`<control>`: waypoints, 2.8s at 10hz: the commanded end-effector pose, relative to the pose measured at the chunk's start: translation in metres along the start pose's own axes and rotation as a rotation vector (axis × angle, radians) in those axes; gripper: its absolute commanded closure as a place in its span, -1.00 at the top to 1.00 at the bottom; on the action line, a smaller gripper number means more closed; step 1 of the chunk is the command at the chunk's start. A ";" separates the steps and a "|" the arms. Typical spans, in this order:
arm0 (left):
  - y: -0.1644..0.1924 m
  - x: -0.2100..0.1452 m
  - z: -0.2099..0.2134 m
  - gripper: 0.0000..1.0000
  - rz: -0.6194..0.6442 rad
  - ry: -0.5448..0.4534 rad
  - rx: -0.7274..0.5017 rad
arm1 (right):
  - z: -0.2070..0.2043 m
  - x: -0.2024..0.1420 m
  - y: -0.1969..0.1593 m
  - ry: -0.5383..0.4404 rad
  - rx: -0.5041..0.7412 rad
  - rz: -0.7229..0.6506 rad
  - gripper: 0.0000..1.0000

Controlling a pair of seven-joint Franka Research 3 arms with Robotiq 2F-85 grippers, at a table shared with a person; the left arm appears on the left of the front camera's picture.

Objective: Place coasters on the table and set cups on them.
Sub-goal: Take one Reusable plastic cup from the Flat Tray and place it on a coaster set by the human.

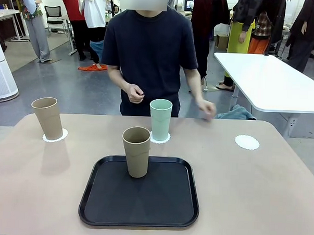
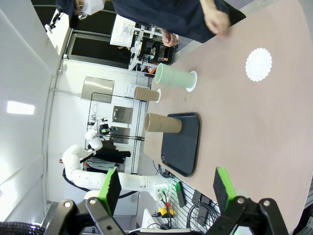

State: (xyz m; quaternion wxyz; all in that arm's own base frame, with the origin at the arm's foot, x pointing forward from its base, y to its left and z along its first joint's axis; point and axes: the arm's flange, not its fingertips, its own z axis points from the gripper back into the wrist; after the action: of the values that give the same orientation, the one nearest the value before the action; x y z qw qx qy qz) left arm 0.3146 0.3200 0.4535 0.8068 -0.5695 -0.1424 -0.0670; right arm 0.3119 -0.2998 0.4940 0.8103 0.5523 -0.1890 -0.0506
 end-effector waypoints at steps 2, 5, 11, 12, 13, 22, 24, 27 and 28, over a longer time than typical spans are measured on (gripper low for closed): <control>-0.002 -0.001 0.003 1.00 -0.001 0.000 -0.005 | 0.000 -0.001 0.000 -0.004 0.009 0.002 1.00; -0.002 -0.001 0.003 1.00 -0.001 0.000 -0.005 | 0.000 -0.001 0.000 -0.004 0.009 0.002 1.00; -0.002 -0.001 0.003 1.00 -0.001 0.000 -0.005 | -0.153 -0.003 0.144 0.333 -0.258 0.331 1.00; -0.002 -0.001 0.003 1.00 -0.001 0.000 -0.005 | -0.196 -0.001 0.157 0.408 -0.347 0.380 1.00; -0.002 -0.001 0.003 1.00 -0.001 0.000 -0.005 | -0.236 -0.008 0.160 0.505 -0.417 0.453 1.00; -0.002 -0.001 0.003 1.00 -0.001 0.000 -0.005 | -0.379 -0.032 0.143 0.758 -0.619 0.690 1.00; -0.002 -0.001 0.003 1.00 -0.001 0.000 -0.005 | -0.379 -0.032 0.143 0.758 -0.619 0.690 1.00; -0.002 -0.001 0.003 1.00 -0.001 0.000 -0.005 | -0.379 -0.030 0.141 0.744 -0.599 0.698 1.00; -0.002 -0.001 0.003 1.00 -0.001 0.000 -0.005 | -0.392 -0.037 0.137 0.833 -0.458 0.743 1.00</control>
State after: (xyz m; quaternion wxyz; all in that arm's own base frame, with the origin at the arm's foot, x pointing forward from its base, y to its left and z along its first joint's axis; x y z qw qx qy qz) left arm 0.3151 0.3207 0.4534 0.8070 -0.5694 -0.1414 -0.0670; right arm 0.4017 0.1008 0.4918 0.9021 0.1970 -0.0343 0.3824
